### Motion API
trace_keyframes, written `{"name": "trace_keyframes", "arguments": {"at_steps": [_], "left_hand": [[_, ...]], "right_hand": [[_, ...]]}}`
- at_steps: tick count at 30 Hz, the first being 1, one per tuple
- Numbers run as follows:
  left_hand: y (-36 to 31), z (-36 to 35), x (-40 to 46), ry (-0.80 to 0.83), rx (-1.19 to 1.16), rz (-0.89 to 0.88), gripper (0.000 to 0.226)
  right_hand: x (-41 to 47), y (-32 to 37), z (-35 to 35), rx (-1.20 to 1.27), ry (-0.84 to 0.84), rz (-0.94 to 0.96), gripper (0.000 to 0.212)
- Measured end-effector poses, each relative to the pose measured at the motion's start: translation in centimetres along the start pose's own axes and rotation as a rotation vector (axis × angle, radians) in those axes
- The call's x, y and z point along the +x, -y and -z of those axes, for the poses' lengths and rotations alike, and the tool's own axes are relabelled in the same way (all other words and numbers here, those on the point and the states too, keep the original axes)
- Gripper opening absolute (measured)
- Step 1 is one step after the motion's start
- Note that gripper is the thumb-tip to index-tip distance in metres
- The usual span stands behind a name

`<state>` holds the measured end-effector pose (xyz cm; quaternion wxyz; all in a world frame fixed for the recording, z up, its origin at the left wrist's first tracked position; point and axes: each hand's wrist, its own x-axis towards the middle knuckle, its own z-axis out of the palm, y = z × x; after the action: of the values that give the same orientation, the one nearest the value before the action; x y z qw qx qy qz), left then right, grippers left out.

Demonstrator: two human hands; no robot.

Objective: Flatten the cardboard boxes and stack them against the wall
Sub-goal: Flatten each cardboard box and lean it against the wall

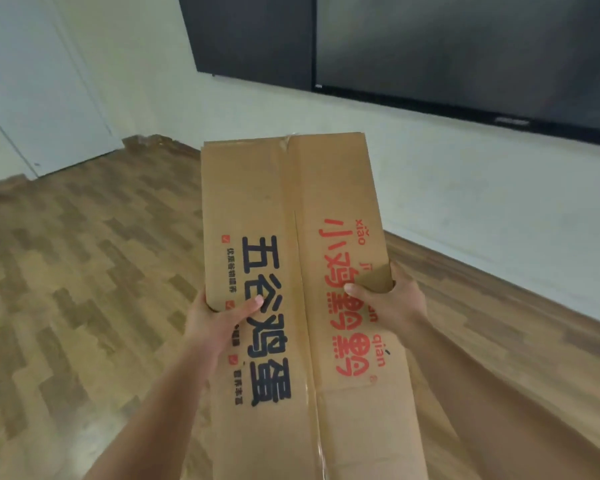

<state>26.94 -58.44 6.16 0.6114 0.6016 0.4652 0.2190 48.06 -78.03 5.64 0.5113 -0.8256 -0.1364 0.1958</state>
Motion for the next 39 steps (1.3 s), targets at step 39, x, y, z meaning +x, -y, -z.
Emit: {"name": "trace_keyframes", "arguments": {"at_steps": [39], "left_hand": [[-12.3, -77.1, -67.6, 1.198, 0.088, -0.479, 0.073]], "right_hand": [[-45.2, -24.4, 89.2, 0.056, -1.321, -0.127, 0.079]]}}
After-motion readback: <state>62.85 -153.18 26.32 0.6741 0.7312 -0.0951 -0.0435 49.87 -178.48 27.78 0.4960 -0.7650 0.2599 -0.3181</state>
